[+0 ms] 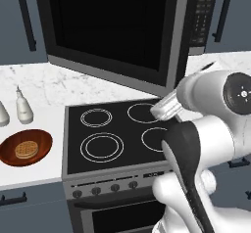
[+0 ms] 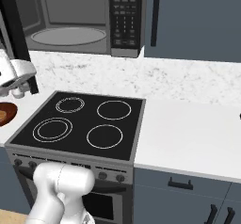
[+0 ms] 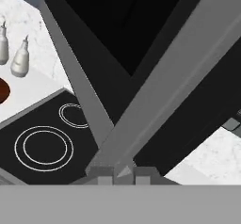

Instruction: Open the microwave, place the bowl with waffle inside the microwave, then close the microwave door and turn it on.

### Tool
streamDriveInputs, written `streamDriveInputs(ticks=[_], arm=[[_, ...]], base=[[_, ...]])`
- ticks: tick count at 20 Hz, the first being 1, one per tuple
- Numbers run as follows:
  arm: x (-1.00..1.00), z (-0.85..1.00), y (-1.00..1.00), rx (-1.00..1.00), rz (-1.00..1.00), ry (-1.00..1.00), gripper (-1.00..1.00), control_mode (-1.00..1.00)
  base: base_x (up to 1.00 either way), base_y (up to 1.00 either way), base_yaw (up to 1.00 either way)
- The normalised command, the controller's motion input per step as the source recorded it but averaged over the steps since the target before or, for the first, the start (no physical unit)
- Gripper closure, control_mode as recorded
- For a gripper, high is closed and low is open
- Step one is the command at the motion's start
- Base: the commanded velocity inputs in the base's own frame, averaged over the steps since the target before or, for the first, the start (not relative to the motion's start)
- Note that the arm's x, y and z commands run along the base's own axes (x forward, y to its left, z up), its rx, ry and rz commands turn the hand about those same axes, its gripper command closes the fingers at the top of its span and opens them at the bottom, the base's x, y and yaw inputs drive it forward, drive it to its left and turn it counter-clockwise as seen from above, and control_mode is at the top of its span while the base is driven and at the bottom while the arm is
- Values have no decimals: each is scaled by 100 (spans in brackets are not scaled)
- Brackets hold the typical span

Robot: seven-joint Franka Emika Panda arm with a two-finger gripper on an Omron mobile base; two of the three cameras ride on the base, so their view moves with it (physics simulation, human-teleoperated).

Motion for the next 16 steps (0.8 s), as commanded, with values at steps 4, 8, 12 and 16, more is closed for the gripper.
streamDriveInputs(ticks=[4, 8, 12, 16], arm=[[-100, 0, -13, 2, 0, -19, 100, -100], [-100, 5, -28, 5, 0, -5, 100, -100], [-96, 42, -65, 14, 0, 0, 100, -100], [-21, 54, -96, 20, 0, 16, 100, -100]], base=[[0, 0, 0], [0, 0, 0], [0, 0, 0], [0, 0, 0]])
